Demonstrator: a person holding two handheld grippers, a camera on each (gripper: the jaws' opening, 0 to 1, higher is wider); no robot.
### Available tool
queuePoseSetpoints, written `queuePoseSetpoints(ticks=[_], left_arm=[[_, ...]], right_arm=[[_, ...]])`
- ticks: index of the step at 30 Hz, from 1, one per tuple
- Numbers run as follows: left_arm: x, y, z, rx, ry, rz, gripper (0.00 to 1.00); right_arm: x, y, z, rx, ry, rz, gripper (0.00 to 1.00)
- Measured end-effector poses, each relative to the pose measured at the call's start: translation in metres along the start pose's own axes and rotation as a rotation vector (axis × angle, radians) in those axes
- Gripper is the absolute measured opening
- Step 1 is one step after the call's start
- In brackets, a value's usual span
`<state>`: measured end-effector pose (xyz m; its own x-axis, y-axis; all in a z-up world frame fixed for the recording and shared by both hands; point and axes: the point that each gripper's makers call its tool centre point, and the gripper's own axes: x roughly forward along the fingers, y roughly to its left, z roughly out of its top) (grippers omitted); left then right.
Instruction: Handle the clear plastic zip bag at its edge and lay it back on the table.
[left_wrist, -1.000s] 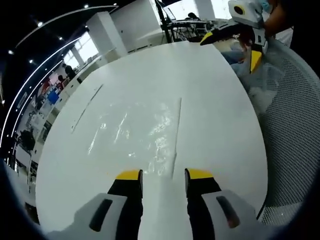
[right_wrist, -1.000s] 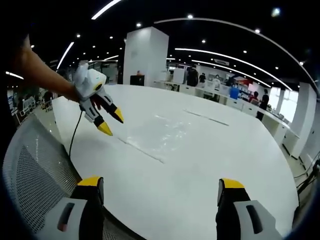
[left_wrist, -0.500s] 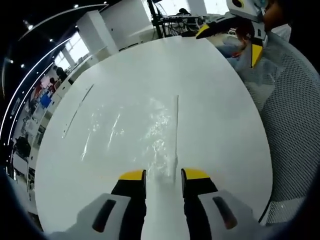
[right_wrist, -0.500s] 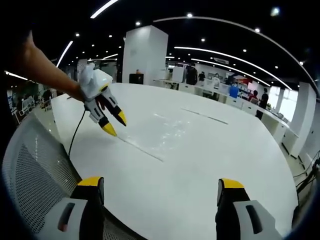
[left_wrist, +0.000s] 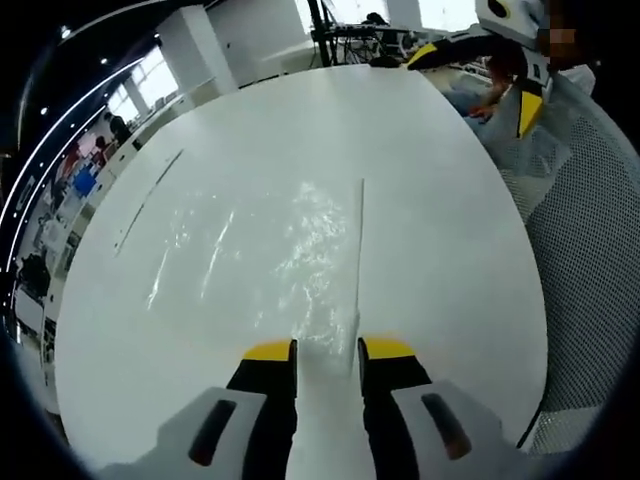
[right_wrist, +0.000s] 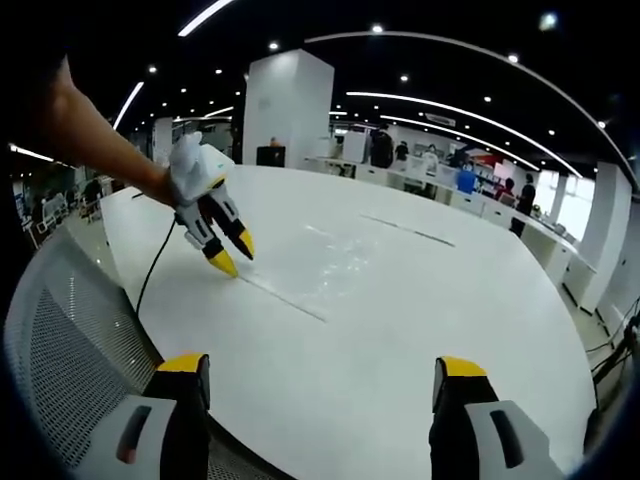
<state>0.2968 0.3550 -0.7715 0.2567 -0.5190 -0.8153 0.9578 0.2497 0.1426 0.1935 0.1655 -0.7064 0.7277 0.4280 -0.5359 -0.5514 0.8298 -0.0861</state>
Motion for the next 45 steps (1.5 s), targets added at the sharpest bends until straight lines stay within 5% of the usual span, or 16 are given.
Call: queuePoseSetpoints(ticks=[18,45], left_arm=[[0.003,-0.010,-0.001,-0.082,-0.026,-0.080,0.07],[-0.015,-0.025,0.005,-0.001,-0.016,-0.060,0.00]], right_arm=[[0.000,0.000,-0.001,-0.006,0.004,-0.003,0.92],[0.000,0.001,0.000,-0.031,0.007,-0.001,0.91]])
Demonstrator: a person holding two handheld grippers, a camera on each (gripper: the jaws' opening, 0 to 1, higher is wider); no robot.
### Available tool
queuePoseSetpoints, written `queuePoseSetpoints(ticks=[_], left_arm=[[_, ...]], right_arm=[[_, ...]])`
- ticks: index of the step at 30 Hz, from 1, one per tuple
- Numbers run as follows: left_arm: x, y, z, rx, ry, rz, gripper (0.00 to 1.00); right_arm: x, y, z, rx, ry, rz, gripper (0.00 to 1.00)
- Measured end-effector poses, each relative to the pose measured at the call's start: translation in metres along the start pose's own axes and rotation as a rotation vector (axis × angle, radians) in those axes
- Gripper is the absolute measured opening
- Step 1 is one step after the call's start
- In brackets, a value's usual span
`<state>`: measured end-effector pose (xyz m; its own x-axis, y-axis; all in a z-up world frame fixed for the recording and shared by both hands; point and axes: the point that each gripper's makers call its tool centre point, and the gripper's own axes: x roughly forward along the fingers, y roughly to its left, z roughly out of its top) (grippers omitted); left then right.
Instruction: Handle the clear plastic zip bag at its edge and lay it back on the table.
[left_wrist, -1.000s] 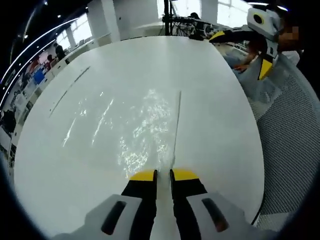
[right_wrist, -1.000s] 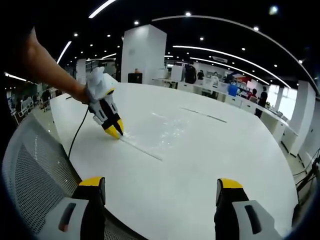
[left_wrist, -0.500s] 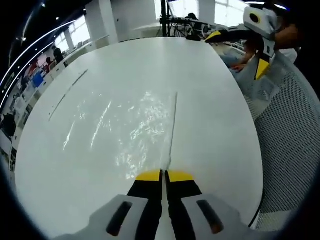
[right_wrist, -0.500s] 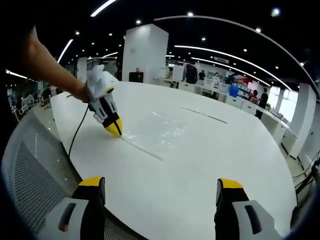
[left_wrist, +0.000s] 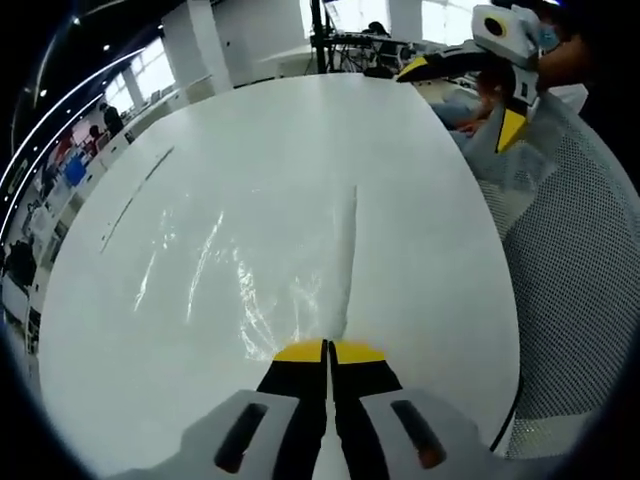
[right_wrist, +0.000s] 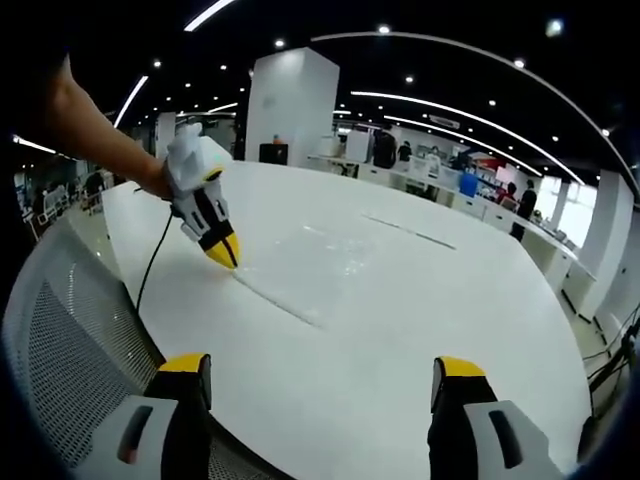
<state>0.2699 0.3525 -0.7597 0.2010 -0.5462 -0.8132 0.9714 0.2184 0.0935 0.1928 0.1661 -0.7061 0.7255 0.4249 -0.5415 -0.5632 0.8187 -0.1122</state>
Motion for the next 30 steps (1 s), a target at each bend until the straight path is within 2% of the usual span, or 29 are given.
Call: queuePoseSetpoints(ticks=[9,16,25,30], left_arm=[[-0.007,-0.005,-0.004,0.015,0.004,0.006,0.00],[-0.015,-0.013,-0.002,0.028,0.011,0.006,0.00],[-0.022,-0.019,-0.003,0.023,0.017,0.015,0.00],[-0.028,-0.024,-0.002,0.034,0.033,0.032,0.00]], right_arm=[[-0.001,0.001,0.002,-0.029,0.012,-0.008,0.91],[-0.001,0.002,0.005,-0.084,0.034,-0.013,0.90],[0.001,0.006,0.013,-0.127,0.045,0.008,0.84],[0.003,0.012,0.020,-0.156,0.051,0.036,0.77]])
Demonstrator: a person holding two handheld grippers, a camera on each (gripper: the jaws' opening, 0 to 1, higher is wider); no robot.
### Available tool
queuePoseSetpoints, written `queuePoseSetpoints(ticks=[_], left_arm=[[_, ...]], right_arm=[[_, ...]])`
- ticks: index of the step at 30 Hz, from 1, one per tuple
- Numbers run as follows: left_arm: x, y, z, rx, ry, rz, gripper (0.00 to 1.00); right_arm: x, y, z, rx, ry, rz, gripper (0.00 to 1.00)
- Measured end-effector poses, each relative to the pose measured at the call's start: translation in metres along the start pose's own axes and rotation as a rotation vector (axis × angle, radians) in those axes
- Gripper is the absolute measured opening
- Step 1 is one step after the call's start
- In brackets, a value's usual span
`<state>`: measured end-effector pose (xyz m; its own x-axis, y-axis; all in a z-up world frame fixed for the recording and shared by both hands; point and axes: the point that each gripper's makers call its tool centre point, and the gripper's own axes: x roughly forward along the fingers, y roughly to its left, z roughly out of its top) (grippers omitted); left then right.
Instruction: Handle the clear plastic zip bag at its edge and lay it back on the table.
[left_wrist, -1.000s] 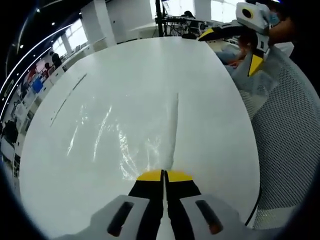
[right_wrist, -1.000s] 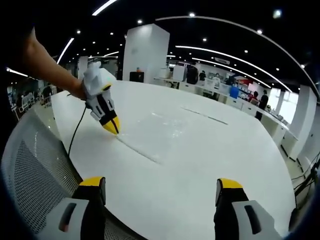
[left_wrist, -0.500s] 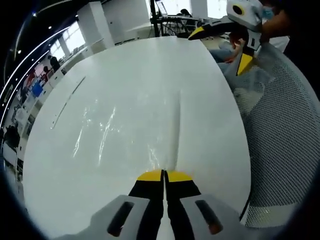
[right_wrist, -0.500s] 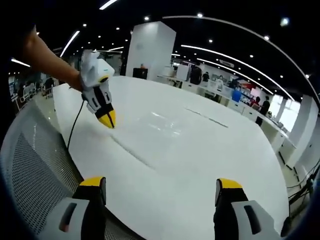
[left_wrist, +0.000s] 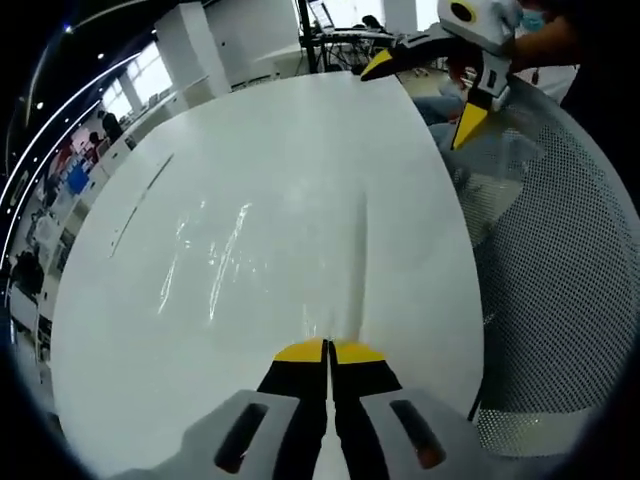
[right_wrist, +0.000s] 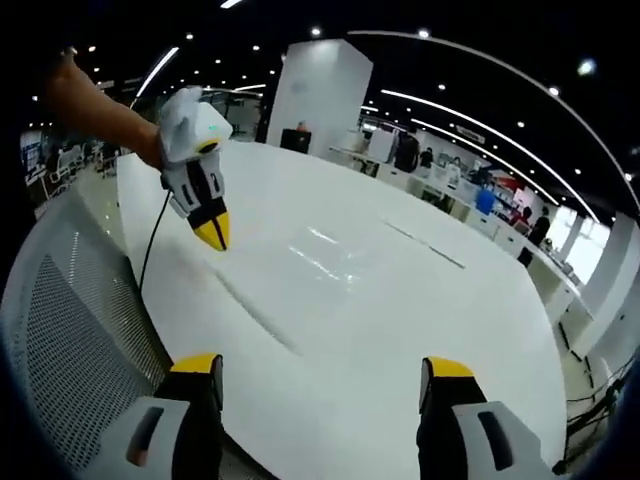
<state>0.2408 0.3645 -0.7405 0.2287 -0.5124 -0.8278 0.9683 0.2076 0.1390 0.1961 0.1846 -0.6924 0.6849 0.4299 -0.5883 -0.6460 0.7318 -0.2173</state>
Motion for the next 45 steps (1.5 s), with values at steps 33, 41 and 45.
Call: queuePoseSetpoints(ticks=[33,41,45], left_arm=[[-0.024,-0.034,0.025,0.007,-0.001,0.028,0.00],[-0.027,-0.039,0.033,0.018,-0.013,0.026,0.00],[-0.028,-0.040,0.036,0.018,-0.020,0.025,0.00]], right_arm=[[0.016,0.049,0.048,-0.227,-0.065,0.197,0.48],[0.019,0.056,0.050,-0.253,-0.062,0.229,0.39],[0.022,0.058,0.050,-0.281,-0.056,0.237,0.37]])
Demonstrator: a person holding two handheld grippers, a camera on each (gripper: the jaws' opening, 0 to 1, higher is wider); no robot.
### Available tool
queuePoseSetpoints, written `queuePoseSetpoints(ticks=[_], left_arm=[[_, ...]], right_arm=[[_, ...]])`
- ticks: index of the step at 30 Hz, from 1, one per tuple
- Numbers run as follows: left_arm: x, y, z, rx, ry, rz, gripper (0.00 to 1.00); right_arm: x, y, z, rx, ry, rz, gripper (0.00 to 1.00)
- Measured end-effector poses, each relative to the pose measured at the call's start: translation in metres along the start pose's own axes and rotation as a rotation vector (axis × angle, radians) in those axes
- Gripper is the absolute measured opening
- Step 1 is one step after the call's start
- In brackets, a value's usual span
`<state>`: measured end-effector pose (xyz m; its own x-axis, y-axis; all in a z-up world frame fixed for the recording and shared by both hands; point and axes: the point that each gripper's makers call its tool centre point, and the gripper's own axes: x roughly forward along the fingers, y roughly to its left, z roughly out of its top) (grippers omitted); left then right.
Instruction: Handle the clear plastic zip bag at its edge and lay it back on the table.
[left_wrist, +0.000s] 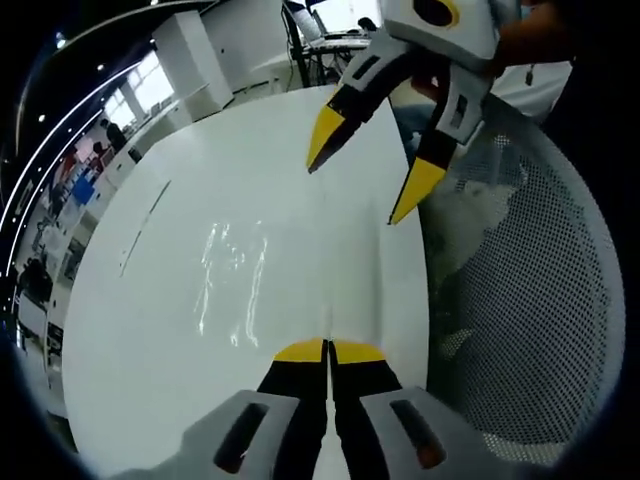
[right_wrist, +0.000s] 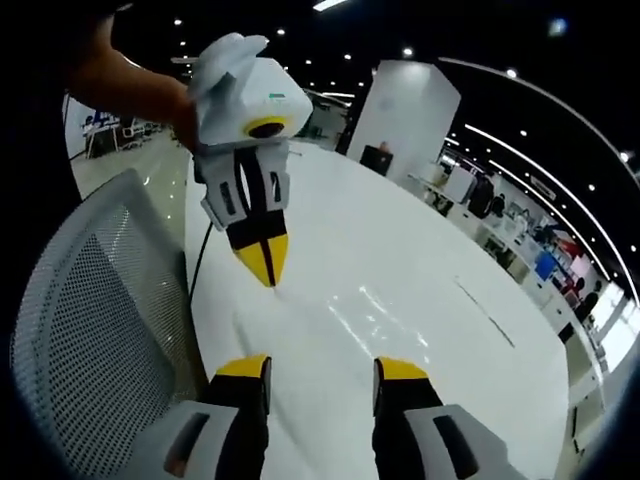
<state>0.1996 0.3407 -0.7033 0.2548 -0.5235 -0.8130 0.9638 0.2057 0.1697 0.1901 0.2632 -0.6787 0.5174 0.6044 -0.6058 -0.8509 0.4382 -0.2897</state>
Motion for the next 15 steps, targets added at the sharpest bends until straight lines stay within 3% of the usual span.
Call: queuePoseSetpoints(ticks=[15], left_arm=[[-0.0039,0.0044,0.0107,0.023,-0.032,0.002,0.00]], right_arm=[[0.0053,-0.0005,0.0079,-0.054,-0.003,0.007,0.29]])
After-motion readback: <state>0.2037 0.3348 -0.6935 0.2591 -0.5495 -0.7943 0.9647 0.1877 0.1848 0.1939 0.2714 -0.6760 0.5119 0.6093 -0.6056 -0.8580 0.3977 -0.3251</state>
